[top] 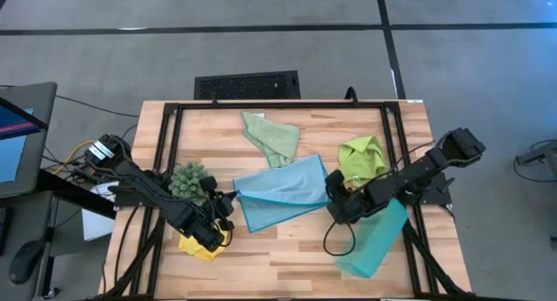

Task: Fold microfiber towels
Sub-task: Fold the blue microfiber cloth

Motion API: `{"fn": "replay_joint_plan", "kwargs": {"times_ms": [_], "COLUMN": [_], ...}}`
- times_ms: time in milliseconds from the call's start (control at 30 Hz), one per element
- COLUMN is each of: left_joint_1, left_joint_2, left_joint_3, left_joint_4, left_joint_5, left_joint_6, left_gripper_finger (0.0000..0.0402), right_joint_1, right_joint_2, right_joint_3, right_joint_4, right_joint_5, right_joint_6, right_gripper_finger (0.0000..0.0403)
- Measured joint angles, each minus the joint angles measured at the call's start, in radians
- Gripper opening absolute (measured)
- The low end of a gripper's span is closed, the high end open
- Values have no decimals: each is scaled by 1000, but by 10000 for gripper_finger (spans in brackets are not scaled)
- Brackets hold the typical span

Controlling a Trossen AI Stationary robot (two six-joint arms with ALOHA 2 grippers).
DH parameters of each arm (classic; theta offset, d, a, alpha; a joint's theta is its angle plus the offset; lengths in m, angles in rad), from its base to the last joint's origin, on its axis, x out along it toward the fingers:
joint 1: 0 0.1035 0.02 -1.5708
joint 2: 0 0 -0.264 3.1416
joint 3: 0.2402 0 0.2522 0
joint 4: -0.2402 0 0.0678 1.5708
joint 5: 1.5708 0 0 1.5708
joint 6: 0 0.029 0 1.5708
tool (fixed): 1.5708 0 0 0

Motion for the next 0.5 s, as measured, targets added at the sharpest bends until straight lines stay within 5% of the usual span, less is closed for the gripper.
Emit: {"fn": "replay_joint_plan", "kwargs": {"times_ms": [300, 500], "left_joint_1": [0, 0], "left_joint_2": [0, 0], "left_joint_3": [0, 1], "left_joint_4": [22, 46], "left_joint_5": [3, 3], "left_joint_6": [-2, -3], "left_gripper_finger": [0, 0], "right_joint_1": [124, 142], "right_joint_2": [-92, -128], "right_joint_3": [265, 504], "right_joint_4": [-354, -435], "right_joint_5": [-41, -392], "right_joint_6": [339, 641], "right_gripper_finger": [154, 169]}}
